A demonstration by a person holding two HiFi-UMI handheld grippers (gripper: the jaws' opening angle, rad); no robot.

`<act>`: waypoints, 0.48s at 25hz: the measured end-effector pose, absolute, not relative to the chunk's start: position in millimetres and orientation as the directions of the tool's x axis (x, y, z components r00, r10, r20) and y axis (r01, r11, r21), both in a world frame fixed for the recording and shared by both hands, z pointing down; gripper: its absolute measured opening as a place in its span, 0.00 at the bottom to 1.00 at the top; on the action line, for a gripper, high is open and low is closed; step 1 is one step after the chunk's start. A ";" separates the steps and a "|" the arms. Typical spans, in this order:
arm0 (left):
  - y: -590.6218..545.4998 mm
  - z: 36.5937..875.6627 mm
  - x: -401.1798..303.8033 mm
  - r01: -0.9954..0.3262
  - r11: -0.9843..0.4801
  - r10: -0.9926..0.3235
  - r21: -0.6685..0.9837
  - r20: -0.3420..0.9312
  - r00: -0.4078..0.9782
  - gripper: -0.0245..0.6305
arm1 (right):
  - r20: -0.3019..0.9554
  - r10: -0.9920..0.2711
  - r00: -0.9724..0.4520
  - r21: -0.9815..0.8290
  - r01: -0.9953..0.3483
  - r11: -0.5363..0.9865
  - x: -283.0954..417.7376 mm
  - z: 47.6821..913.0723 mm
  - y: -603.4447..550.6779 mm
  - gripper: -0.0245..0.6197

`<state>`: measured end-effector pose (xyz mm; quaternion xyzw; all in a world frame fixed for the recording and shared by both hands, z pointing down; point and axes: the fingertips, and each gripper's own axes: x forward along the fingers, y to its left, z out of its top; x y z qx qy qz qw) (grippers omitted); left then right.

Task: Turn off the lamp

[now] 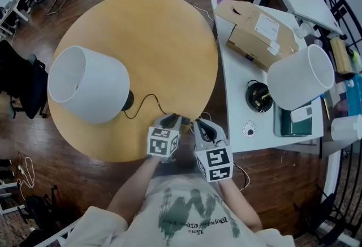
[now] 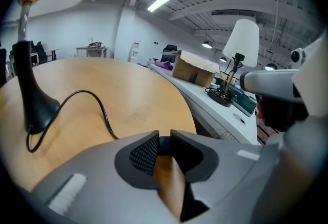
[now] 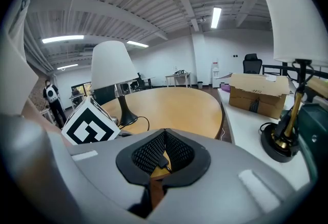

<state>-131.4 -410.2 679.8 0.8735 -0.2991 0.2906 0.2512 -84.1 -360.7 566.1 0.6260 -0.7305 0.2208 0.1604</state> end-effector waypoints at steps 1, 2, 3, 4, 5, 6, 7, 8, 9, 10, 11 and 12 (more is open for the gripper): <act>-410.4 679.8 -131.1 -0.668 -0.696 -0.376 0.265 0.658 0.653 0.14 | 0.510 -0.844 -0.168 -0.122 -0.985 0.123 -84.2 566.0 -361.4 0.04; -410.6 679.6 -131.0 -0.668 -0.695 -0.374 0.267 0.658 0.653 0.14 | 0.509 -0.843 -0.172 -0.123 -0.984 0.127 -84.6 566.1 -362.1 0.04; -410.6 679.6 -131.1 -0.668 -0.694 -0.374 0.268 0.659 0.653 0.15 | 0.509 -0.843 -0.177 -0.125 -0.983 0.131 -85.2 566.2 -362.8 0.04; -410.7 679.8 -131.3 -0.669 -0.693 -0.374 0.268 0.660 0.652 0.15 | 0.508 -0.842 -0.182 -0.127 -0.982 0.136 -86.0 566.4 -363.4 0.04; -410.8 680.1 -131.6 -0.671 -0.692 -0.376 0.267 0.660 0.651 0.15 | 0.508 -0.841 -0.188 -0.130 -0.981 0.141 -86.7 566.5 -364.0 0.04; -411.0 680.3 -131.7 -0.673 -0.691 -0.379 0.265 0.660 0.649 0.15 | 0.507 -0.840 -0.195 -0.132 -0.980 0.148 -87.4 566.7 -364.5 0.04; -411.3 680.6 -131.6 -0.676 -0.689 -0.383 0.263 0.659 0.647 0.15 | 0.506 -0.838 -0.203 -0.133 -0.979 0.156 -87.8 566.7 -364.9 0.04; -411.5 680.8 -131.3 -0.679 -0.686 -0.389 0.261 0.657 0.646 0.15 | 0.505 -0.837 -0.211 -0.135 -0.977 0.165 -87.8 566.7 -365.2 0.04; -411.8 680.9 -131.1 -0.684 -0.682 -0.397 0.258 0.655 0.643 0.15 | 0.502 -0.836 -0.220 -0.136 -0.975 0.175 -87.7 566.5 -365.6 0.04; -412.1 680.8 -131.6 -0.694 -0.673 -0.407 0.256 0.654 0.637 0.15 | 0.499 -0.835 -0.231 -0.138 -0.973 0.187 -87.6 566.2 -366.2 0.04; -412.7 680.3 -133.3 -0.709 -0.659 -0.424 0.252 0.655 0.626 0.14 | 0.495 -0.834 -0.243 -0.140 -0.970 0.199 -87.8 565.8 -366.9 0.04; -413.6 679.3 -136.0 -0.730 -0.639 -0.446 0.244 0.655 0.610 0.12 | 0.491 -0.833 -0.256 -0.142 -0.967 0.213 -87.8 565.5 -367.8 0.04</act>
